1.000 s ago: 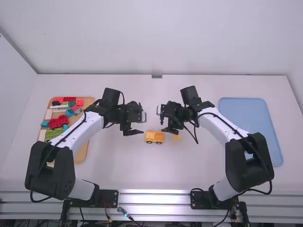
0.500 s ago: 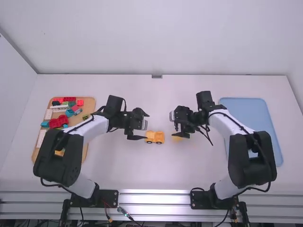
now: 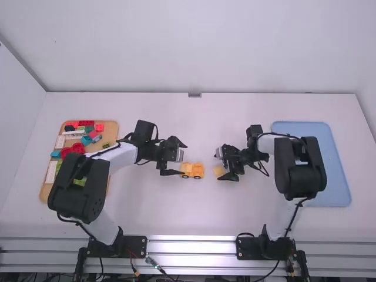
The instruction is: Assemble lego blocks to make yellow taxi
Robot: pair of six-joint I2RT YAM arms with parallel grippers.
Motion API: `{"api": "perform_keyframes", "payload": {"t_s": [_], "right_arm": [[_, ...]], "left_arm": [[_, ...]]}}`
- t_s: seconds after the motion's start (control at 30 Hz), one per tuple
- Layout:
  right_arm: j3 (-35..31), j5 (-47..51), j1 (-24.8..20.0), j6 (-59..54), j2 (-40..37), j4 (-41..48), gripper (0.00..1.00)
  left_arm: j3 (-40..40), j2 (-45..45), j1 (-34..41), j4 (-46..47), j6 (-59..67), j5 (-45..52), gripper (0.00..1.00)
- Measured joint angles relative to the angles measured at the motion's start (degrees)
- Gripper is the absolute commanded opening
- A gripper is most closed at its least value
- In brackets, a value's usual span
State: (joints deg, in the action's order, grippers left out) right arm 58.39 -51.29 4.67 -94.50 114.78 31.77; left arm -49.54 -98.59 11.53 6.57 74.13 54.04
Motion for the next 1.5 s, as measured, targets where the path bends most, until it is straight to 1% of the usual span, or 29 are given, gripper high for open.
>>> {"api": "perform_keyframes", "payload": {"t_s": [0.03, 0.1, 0.13, 0.17, 0.23, 0.3, 0.43, 0.57, 0.73, 0.8, 0.87, 0.93, 0.97, 1.0, 1.03, 1.1, 1.13, 1.3, 1.33, 1.37, 1.4, 1.5], "right_arm": [[0.61, -0.04, 0.0, -0.15, 0.92, 0.04, 1.0], [2.1, 0.09, 0.09, -0.35, 2.71, 0.17, 0.97], [2.56, 0.2, 0.09, -0.44, 3.26, 0.15, 0.93], [3.39, 0.31, 0.09, -0.46, 4.17, 0.24, 0.86], [3.91, 0.22, 0.11, -0.52, 5.07, 0.15, 0.76], [3.93, 0.22, 0.09, -0.61, 5.81, 0.22, 0.72], [3.93, 0.48, 0.0, -0.9, 6.23, 1.27, 0.73], [3.96, 1.33, 0.0, -2.71, 6.23, 3.56, 0.68], [3.96, 2.54, 0.0, -3.69, 6.23, 3.78, 0.6], [3.96, 2.95, 0.0, -3.8, 6.23, 3.96, 0.59], [3.96, 3.89, 0.0, -3.96, 6.23, 4.46, 0.55], [3.96, 4.13, -0.02, -3.96, 6.23, 4.42, 0.54], [3.96, 4.28, 0.0, -4.0, 6.23, 4.42, 0.52], [3.96, 4.52, -0.02, -4.07, 6.23, 4.39, 0.48], [3.96, 4.57, 0.0, -4.02, 6.23, 4.42, 0.47], [3.96, 4.74, 0.0, -4.07, 6.21, 4.42, 0.39], [3.96, 4.79, 0.0, -4.04, 6.23, 4.42, 0.33], [3.96, 4.7, 0.46, -3.93, 6.23, 4.66, 0.19], [3.96, 4.61, 0.68, -3.43, 6.23, 4.42, 0.15], [3.96, 4.46, 0.9, -3.06, 6.23, 4.31, 0.13], [3.98, 4.31, 1.07, -2.6, 6.23, 4.33, 0.09], [4.02, 3.8, 1.33, -0.98, 6.23, 4.2, 0.06]], "left_arm": [[0.0, 0.0, 0.0, 0.0, -0.02, 0.0, 0.99], [0.0, 0.0, 0.0, 0.0, -0.02, 0.0, 0.99], [0.0, 0.0, 0.0, 0.0, -0.07, 0.0, 0.99], [0.0, -0.02, -0.02, -0.02, -0.35, 0.0, 0.99], [0.0, 0.0, 0.0, -0.04, -0.7, 0.0, 0.99], [0.02, 0.0, 0.0, -0.04, -0.87, 0.0, 0.99], [0.0, 0.0, 0.0, -0.04, -0.9, 0.0, 0.99], [0.0, 0.0, 0.0, -0.07, -0.94, 0.02, 0.99], [0.0, 0.0, 0.0, -0.04, -1.05, 0.0, 0.99], [0.0, 0.0, 0.0, -0.04, -1.05, 0.0, 0.99], [0.0, 0.0, 0.0, -0.07, -1.05, 0.02, 0.99], [0.02, 0.0, 0.0, -0.04, -1.03, 0.0, 0.99], [0.0, 0.0, 0.0, -0.07, -1.05, 0.0, 0.99], [0.0, 0.0, 0.0, -0.07, -1.03, 0.0, 0.99], [0.0, 0.0, 0.0, -0.07, -1.05, 0.0, 0.99], [0.0, 0.0, -0.02, -0.04, -1.07, 0.02, 0.99], [0.0, 0.0, 0.0, -0.07, -1.05, 0.02, 0.99], [0.0, 0.0, 0.0, -0.04, -1.05, 0.02, 0.99], [0.0, 0.0, -0.02, -0.04, -1.05, 0.02, 0.99], [0.0, 0.0, -0.02, -0.07, -1.07, 0.02, 0.99], [0.0, 0.0, 0.0, -0.04, -1.05, 0.0, 0.99], [0.0, 0.0, 0.0, -0.02, -1.05, 0.0, 0.99]]}}
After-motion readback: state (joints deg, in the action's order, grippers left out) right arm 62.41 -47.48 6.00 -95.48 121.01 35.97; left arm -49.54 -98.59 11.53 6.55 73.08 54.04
